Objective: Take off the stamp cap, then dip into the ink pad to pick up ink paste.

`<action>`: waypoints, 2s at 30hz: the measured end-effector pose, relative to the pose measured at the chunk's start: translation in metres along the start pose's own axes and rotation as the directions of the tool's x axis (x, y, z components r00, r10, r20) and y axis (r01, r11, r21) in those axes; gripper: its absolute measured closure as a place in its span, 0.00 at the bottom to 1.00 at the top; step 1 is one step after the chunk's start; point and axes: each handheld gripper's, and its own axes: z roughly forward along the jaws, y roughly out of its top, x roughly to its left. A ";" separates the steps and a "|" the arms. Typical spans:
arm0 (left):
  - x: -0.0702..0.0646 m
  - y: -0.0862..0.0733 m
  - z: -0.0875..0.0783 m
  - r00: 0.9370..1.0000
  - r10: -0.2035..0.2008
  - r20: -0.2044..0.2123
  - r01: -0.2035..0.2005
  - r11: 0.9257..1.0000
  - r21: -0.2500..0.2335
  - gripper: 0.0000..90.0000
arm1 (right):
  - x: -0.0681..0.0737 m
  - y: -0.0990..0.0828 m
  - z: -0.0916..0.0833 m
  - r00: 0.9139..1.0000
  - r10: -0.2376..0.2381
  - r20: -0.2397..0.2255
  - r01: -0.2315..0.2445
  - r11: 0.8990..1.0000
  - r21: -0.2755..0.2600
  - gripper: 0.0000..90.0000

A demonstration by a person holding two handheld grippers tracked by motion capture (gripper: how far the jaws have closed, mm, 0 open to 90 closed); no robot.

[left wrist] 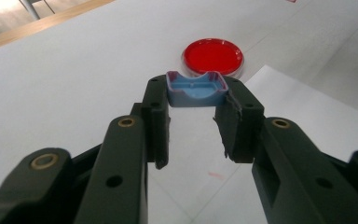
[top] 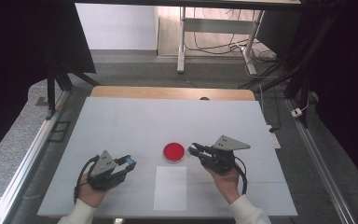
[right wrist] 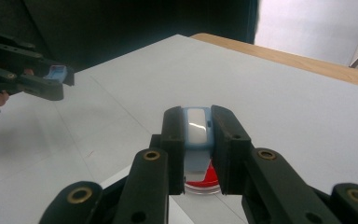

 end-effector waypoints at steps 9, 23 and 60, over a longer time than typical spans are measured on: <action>0.007 -0.020 -0.011 0.998 -0.055 -0.015 0.055 0.998 0.023 0.73 | -0.006 0.002 0.003 1.000 -0.012 -0.013 0.012 1.000 0.011 0.83; 0.011 -0.027 -0.008 0.997 -0.082 0.002 0.082 0.996 0.031 0.73 | -0.009 0.008 0.008 0.999 -0.030 -0.020 0.030 0.999 0.034 0.83; 0.010 -0.027 -0.007 0.997 -0.080 -0.003 0.080 0.996 0.044 0.73 | -0.007 0.024 0.051 0.994 -0.074 -0.085 0.083 0.990 0.115 0.83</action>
